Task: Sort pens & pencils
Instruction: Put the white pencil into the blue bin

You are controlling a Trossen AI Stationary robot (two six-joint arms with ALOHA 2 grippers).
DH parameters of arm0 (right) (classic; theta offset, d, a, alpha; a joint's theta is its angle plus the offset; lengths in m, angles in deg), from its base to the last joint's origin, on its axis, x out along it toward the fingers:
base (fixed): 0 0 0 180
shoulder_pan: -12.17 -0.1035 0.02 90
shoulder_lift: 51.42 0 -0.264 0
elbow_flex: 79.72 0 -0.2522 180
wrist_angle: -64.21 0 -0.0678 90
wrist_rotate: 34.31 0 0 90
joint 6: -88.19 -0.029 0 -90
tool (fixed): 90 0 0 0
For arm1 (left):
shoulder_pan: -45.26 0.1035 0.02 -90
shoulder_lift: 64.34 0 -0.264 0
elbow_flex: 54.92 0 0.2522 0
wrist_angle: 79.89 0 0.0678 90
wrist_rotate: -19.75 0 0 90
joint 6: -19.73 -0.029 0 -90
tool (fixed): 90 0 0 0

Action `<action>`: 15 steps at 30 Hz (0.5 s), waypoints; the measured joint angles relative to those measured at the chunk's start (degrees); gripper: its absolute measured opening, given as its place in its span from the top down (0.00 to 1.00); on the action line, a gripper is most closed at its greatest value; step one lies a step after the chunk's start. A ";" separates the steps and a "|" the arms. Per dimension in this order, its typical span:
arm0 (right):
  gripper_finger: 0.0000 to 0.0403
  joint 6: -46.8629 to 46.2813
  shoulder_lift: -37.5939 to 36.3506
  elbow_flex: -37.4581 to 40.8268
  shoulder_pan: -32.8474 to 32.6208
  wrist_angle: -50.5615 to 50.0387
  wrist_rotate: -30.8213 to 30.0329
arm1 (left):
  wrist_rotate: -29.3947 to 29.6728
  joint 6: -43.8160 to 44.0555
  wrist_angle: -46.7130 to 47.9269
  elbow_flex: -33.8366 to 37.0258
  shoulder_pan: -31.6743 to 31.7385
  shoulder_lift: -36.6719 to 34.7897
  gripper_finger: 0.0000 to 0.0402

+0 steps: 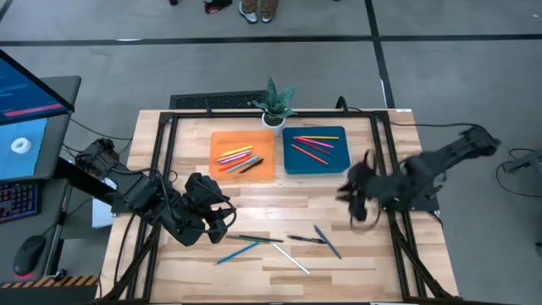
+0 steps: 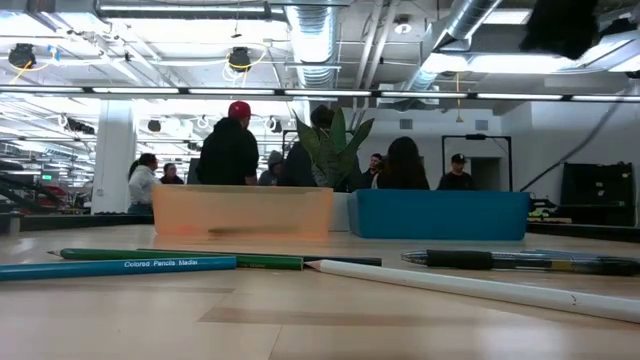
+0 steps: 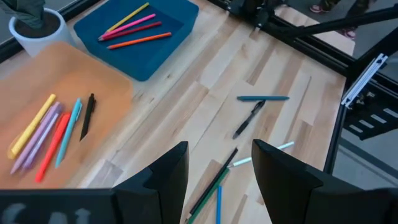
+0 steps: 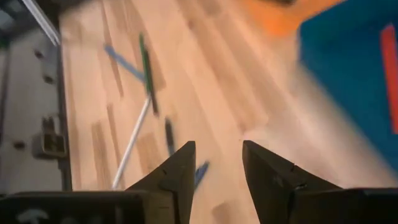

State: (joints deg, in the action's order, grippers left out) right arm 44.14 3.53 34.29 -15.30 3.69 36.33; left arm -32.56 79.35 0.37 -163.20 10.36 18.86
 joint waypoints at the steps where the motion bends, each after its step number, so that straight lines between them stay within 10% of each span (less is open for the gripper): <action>1: 0.62 -2.39 2.66 0.00 -2.23 0.53 -0.73 | -0.01 0.02 0.00 0.00 0.00 0.00 0.58; 15: 0.62 -10.34 39.26 -13.78 -9.02 5.96 3.22 | -2.30 -0.59 0.00 0.00 0.00 0.02 0.58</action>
State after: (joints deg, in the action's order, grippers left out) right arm 33.80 42.79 20.52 -24.32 9.65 39.54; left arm -34.87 78.76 0.37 -163.20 10.36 18.88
